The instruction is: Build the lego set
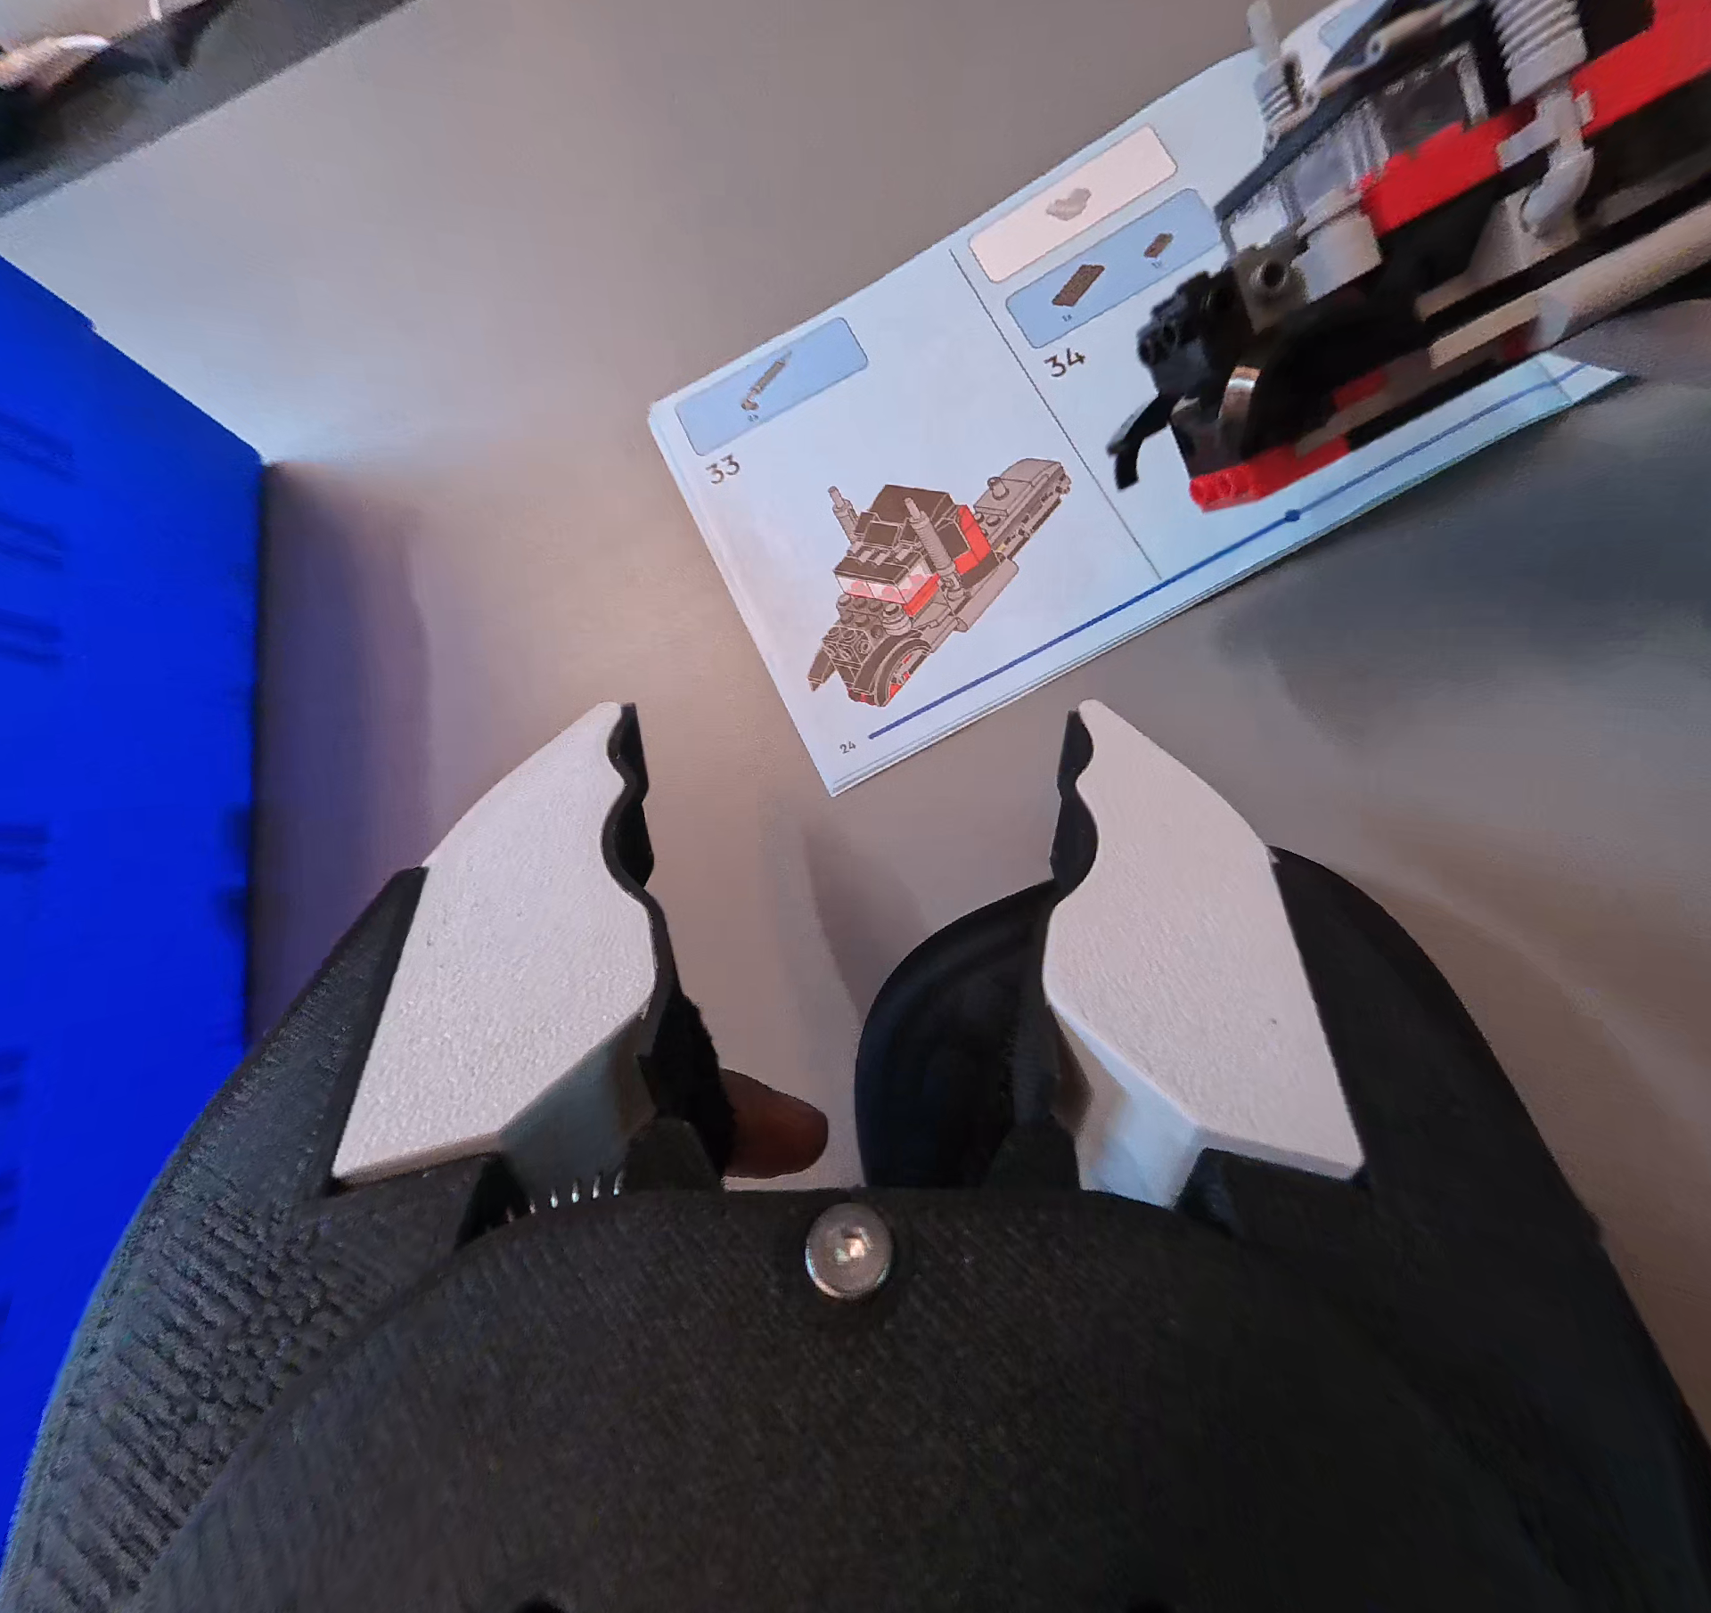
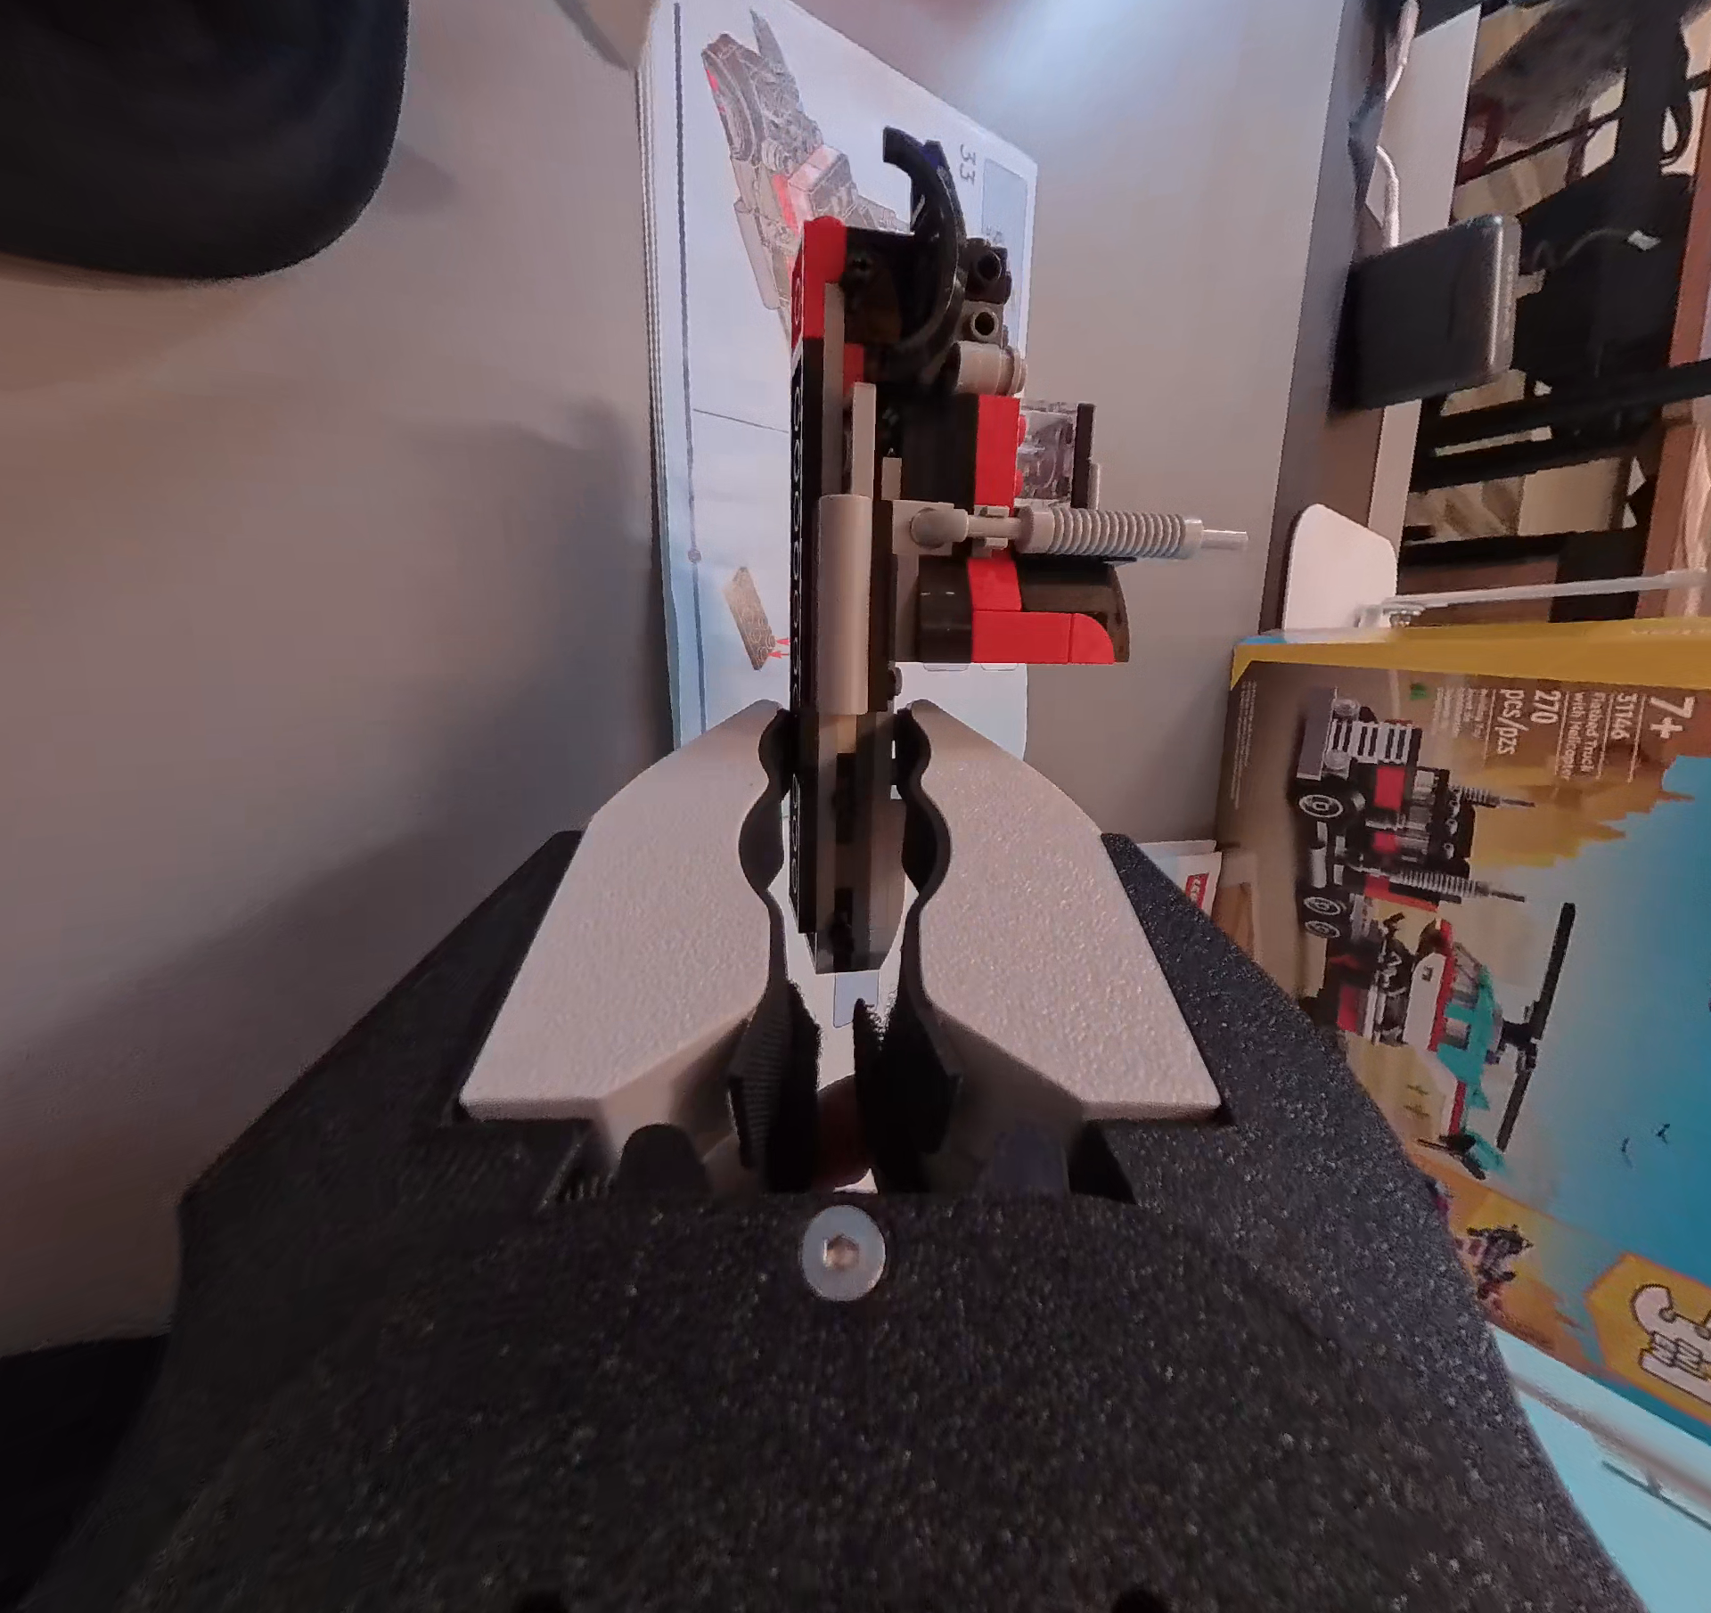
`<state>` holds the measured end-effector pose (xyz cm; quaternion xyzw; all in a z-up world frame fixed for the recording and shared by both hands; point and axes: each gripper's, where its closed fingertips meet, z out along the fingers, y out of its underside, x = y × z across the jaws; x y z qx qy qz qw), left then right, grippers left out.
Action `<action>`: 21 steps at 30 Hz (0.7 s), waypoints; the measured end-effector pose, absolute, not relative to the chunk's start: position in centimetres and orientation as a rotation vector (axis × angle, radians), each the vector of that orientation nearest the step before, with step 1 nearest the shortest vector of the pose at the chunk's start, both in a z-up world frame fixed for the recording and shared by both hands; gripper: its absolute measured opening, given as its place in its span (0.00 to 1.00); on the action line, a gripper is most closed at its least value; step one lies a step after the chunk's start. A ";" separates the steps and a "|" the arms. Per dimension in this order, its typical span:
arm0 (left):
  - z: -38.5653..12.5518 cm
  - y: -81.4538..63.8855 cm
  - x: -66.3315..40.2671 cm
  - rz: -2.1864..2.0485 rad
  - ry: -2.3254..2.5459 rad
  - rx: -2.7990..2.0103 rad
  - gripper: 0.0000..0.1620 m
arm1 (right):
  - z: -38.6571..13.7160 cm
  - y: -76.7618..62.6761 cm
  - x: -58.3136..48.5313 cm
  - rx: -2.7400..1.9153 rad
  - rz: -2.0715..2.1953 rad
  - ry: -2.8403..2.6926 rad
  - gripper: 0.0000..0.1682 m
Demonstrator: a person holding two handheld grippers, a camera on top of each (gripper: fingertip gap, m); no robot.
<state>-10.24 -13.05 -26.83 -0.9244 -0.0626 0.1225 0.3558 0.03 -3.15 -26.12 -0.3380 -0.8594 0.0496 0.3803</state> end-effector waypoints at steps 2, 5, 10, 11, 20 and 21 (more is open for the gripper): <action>-26.5 -13.0 -10.2 0.334 -0.153 -2.379 0.53 | -26.1 -3.1 0.0 -0.840 0.103 -2.193 0.13; -26.3 -12.9 -10.0 0.330 -0.147 -2.375 0.53 | -26.0 -3.2 0.1 -0.833 0.115 -2.194 0.13; -26.5 -12.7 -9.4 0.311 -0.129 -2.378 0.53 | -26.0 -3.1 0.3 -0.832 0.115 -2.195 0.13; -26.5 -12.6 -9.3 0.306 -0.125 -2.378 0.53 | -26.1 -3.1 0.3 -0.835 0.118 -2.199 0.13; -26.0 -12.4 -8.7 0.306 -0.102 -2.372 0.52 | -26.1 -1.8 0.6 -0.938 0.168 -2.207 0.13; -25.8 -12.2 -8.4 0.300 -0.096 -2.368 0.52 | -26.0 -1.5 0.4 -0.946 0.171 -2.203 0.13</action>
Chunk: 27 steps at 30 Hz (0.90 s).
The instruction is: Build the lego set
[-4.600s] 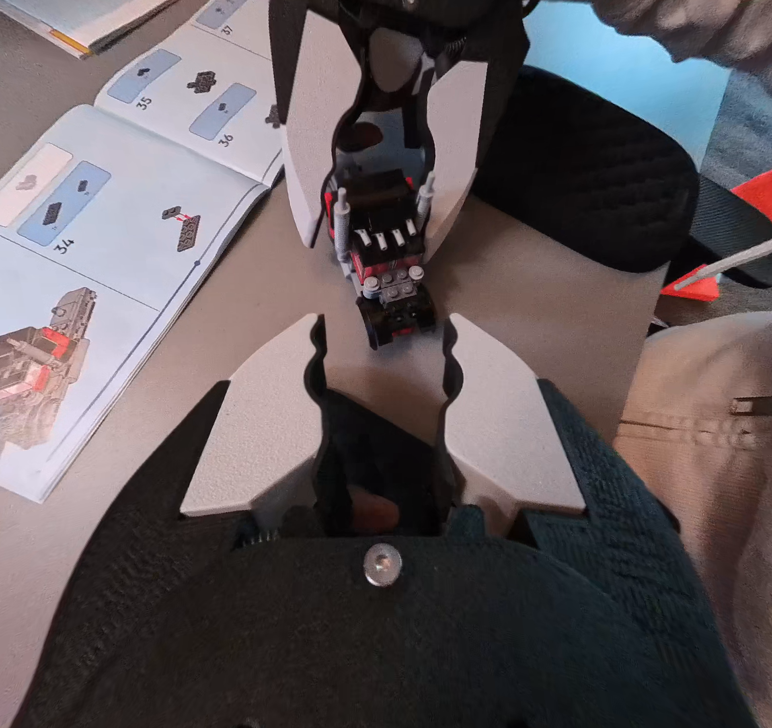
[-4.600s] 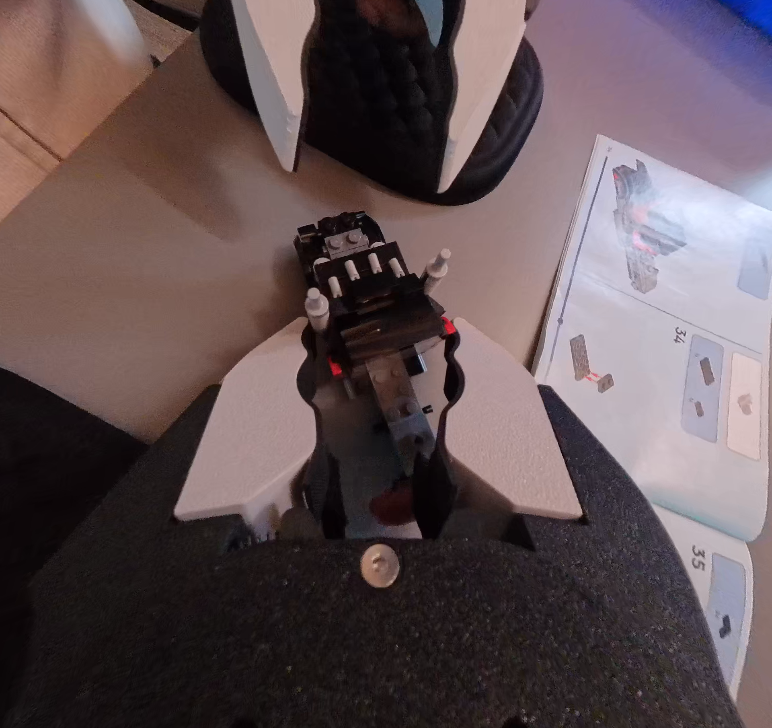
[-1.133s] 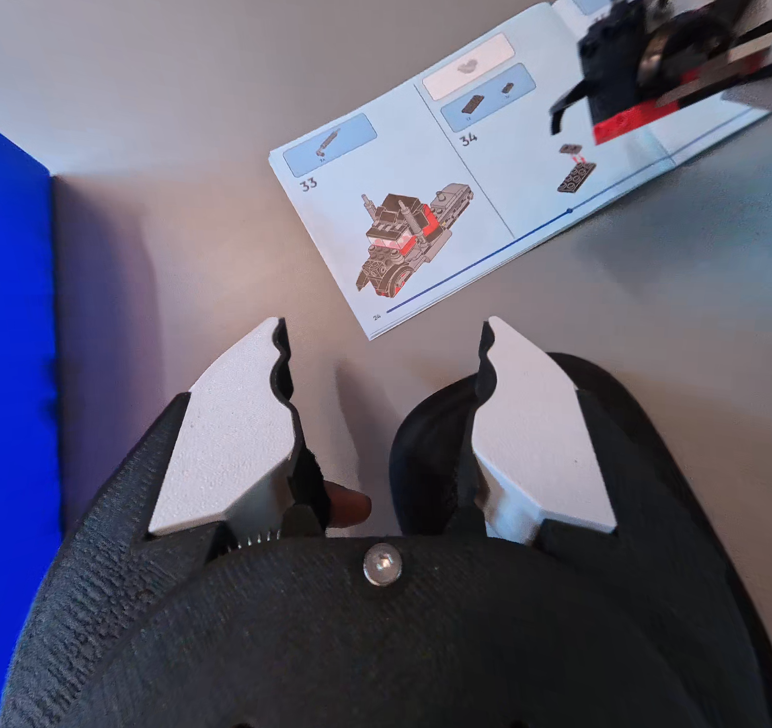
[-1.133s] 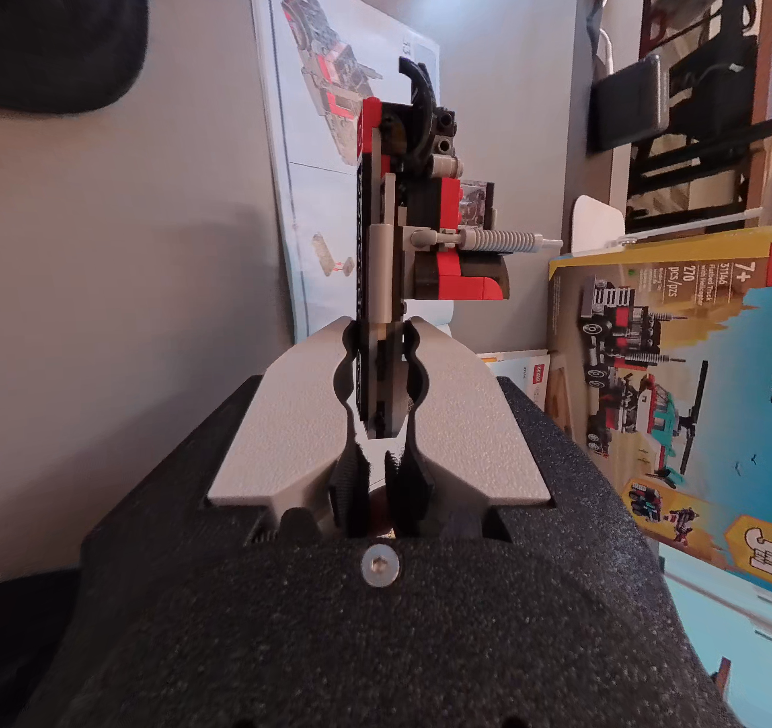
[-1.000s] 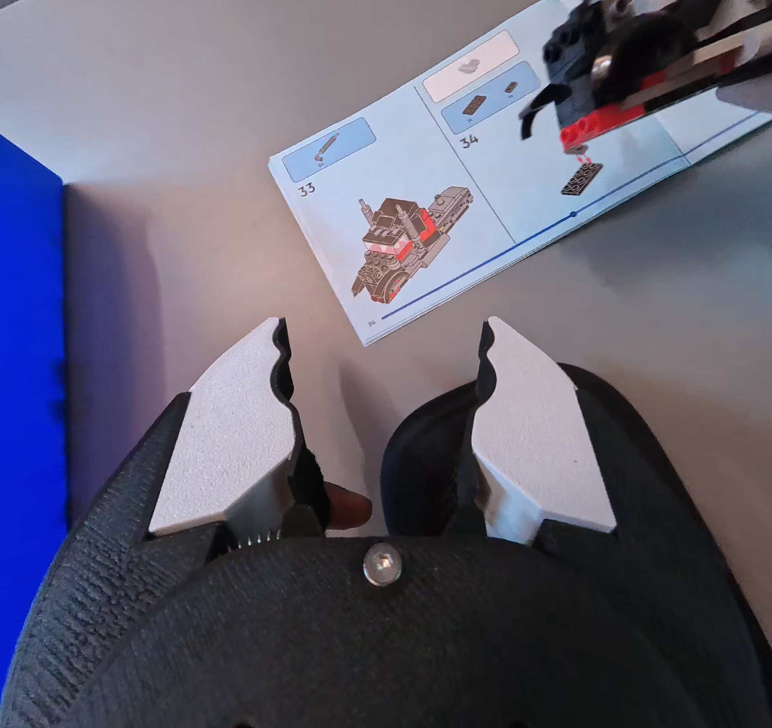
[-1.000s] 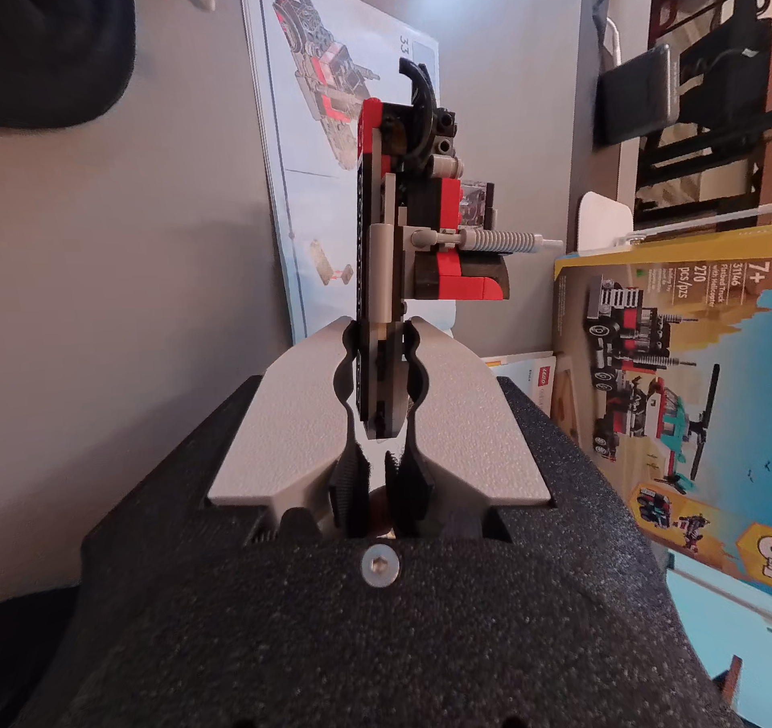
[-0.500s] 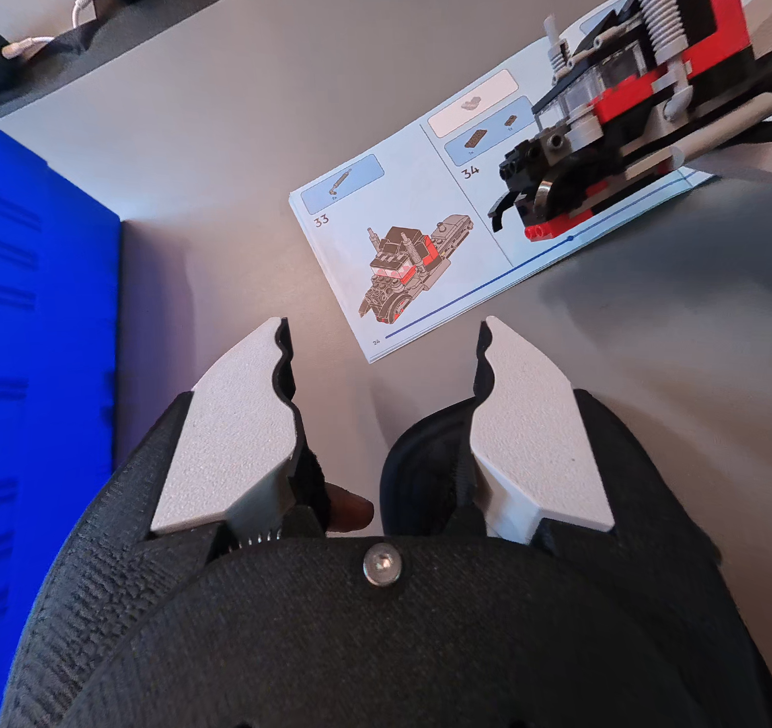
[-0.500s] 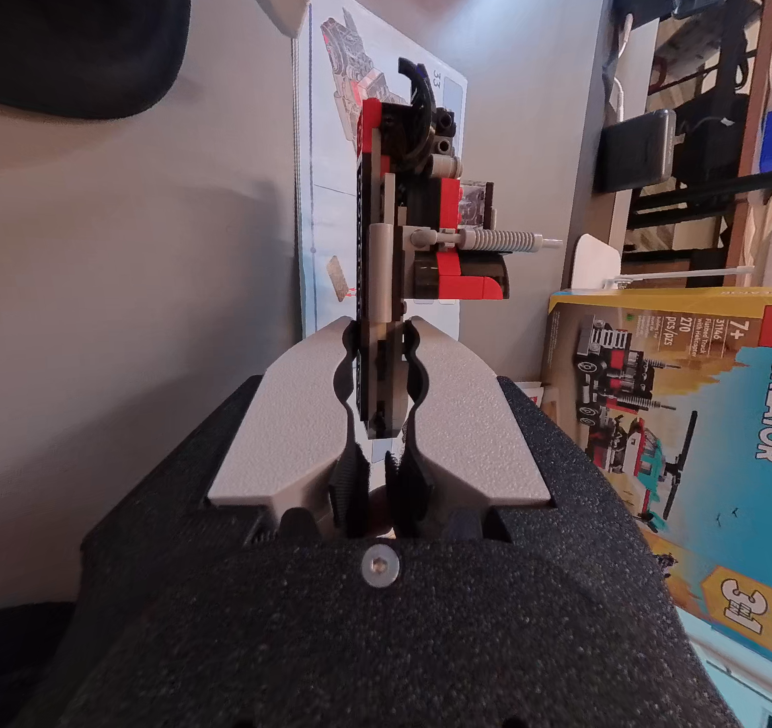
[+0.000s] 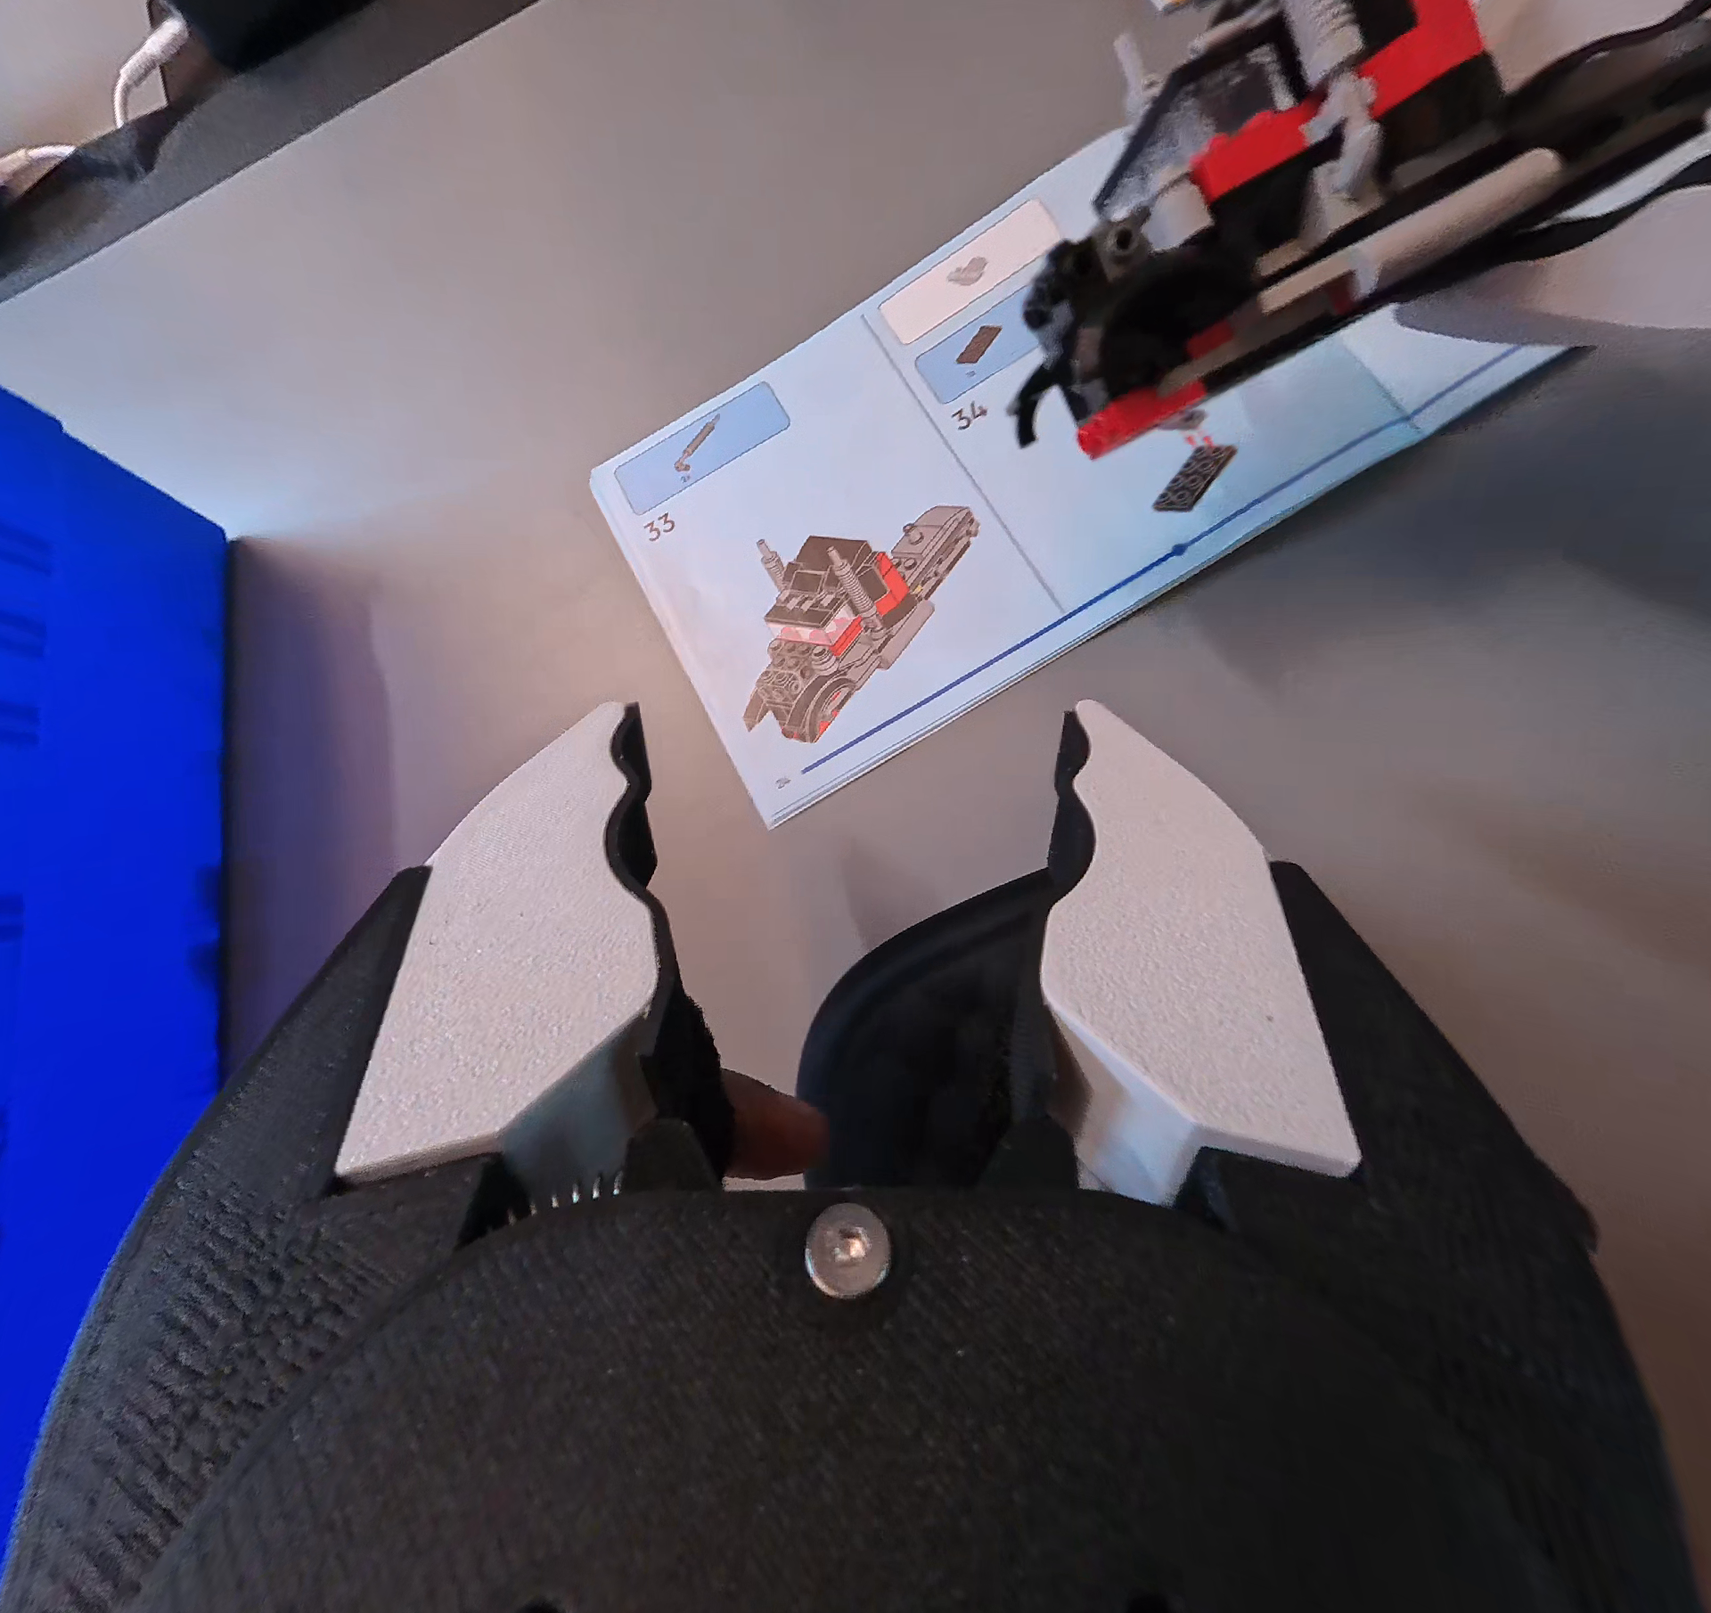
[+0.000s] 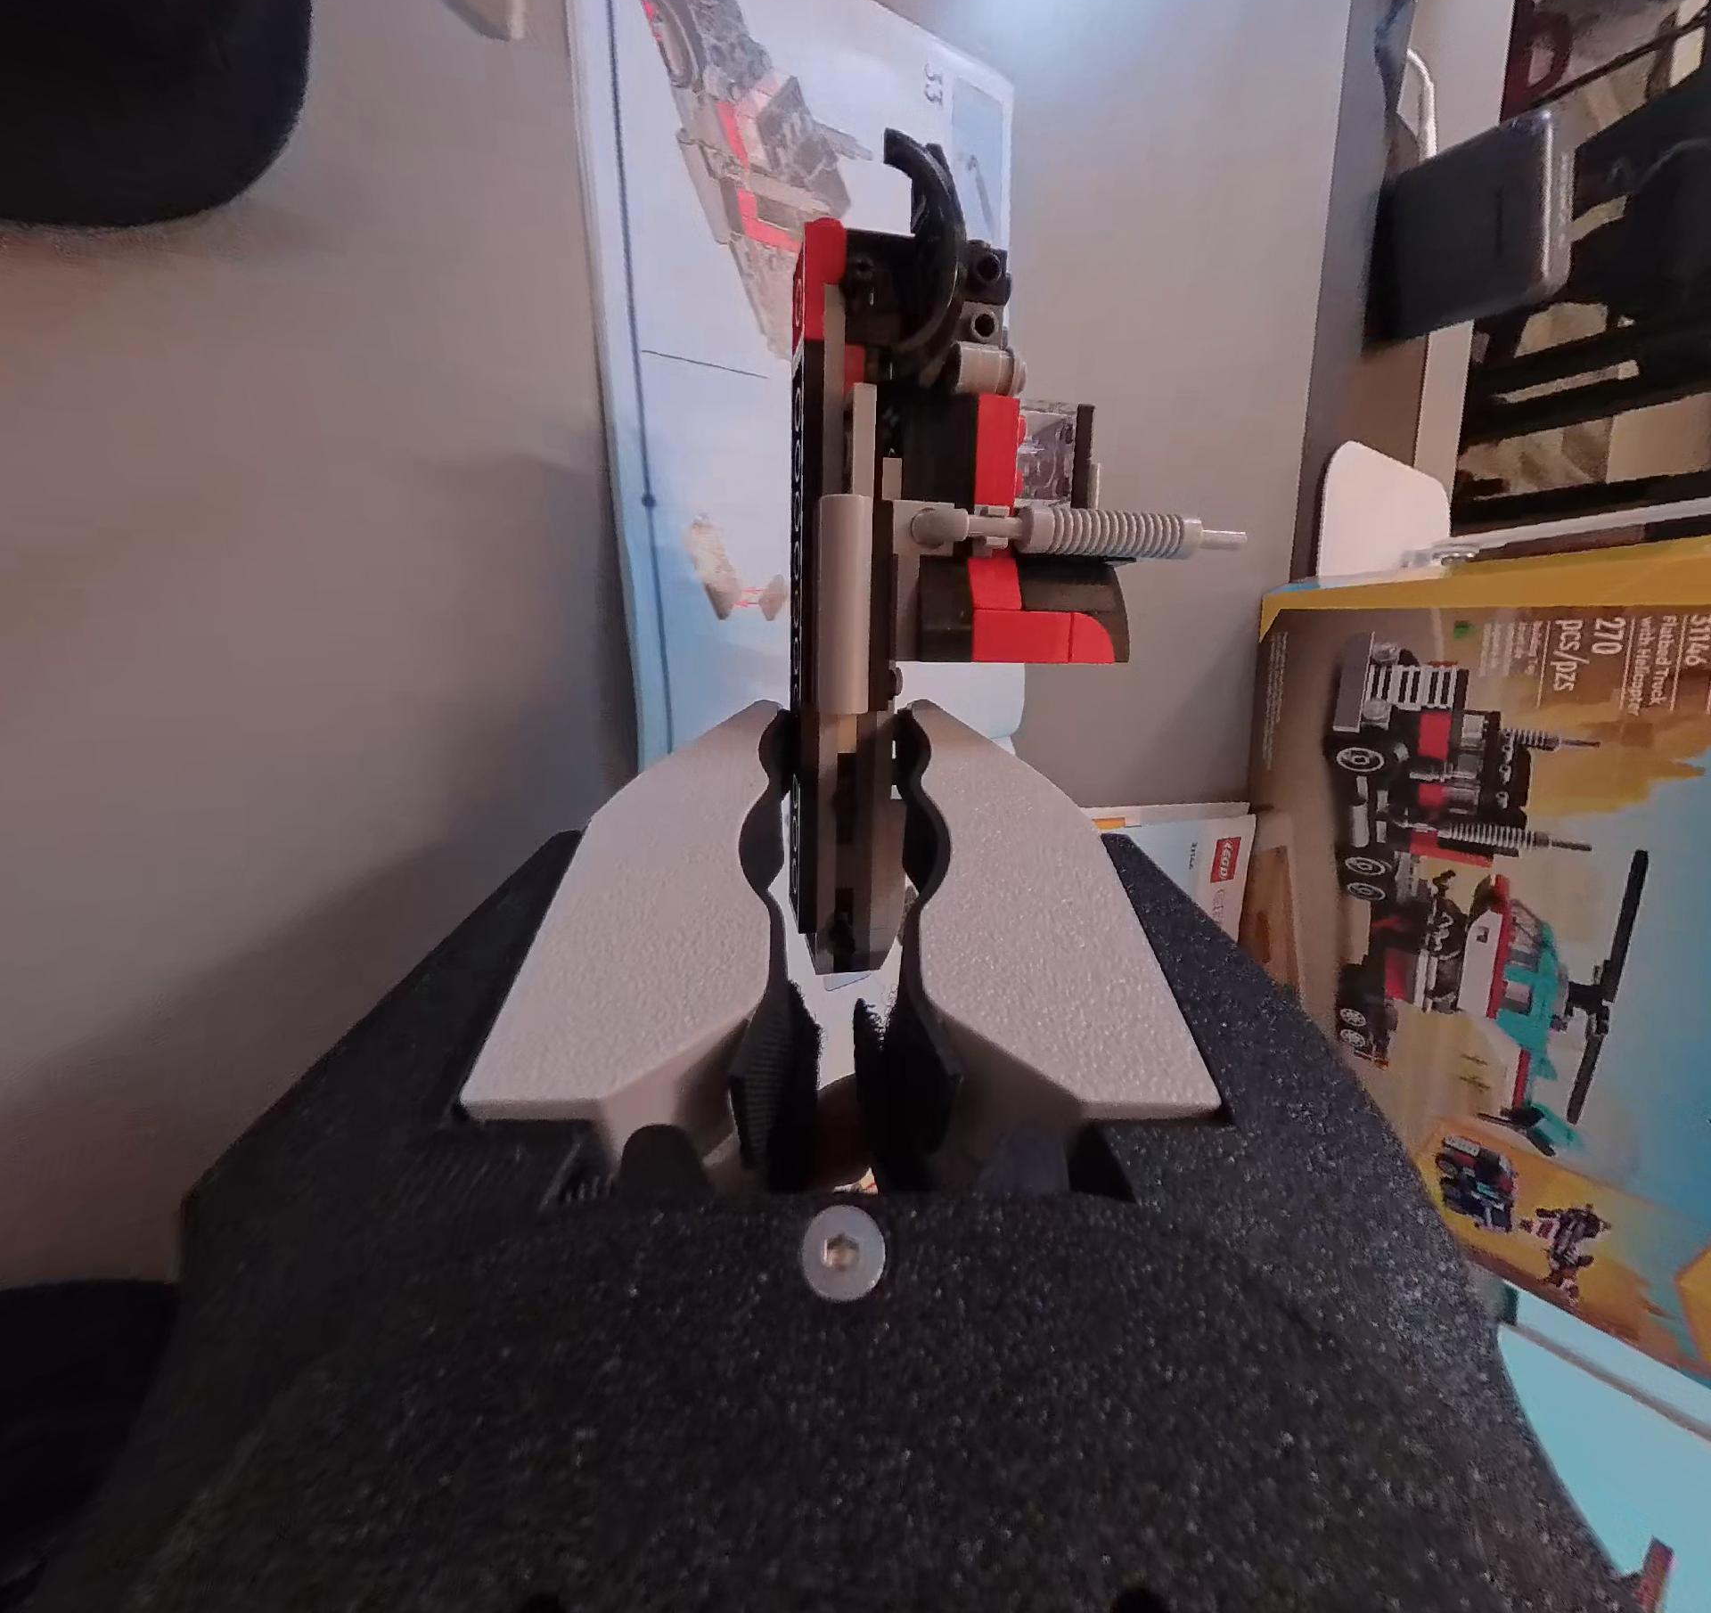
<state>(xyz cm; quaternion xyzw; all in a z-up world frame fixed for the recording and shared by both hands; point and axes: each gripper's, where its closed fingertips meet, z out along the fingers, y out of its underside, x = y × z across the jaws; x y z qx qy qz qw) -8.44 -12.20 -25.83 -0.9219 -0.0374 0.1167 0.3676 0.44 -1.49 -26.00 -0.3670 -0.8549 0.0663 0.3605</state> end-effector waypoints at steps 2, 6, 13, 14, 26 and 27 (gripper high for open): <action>-25.5 -11.8 -7.8 0.289 -0.078 -2.361 0.52 | -25.8 -1.0 0.1 -0.948 0.170 -2.192 0.13; -25.0 -11.0 -6.6 0.278 -0.035 -2.349 0.52 | -25.7 -0.6 -0.8 -0.955 0.183 -2.181 0.13; -24.2 -9.6 -3.9 0.248 0.054 -2.335 0.52 | -25.9 -0.3 -2.0 -0.979 0.256 -2.159 0.13; -24.1 -9.5 -3.4 0.244 0.069 -2.332 0.52 | -25.9 -0.2 -2.1 -0.985 0.266 -2.157 0.13; -24.0 -8.7 -1.9 0.229 0.128 -2.333 0.52 | -25.9 0.1 -1.7 -0.953 0.272 -2.187 0.13; -24.1 -8.8 -1.9 0.229 0.126 -2.335 0.52 | -25.9 0.2 -1.6 -0.943 0.260 -2.190 0.13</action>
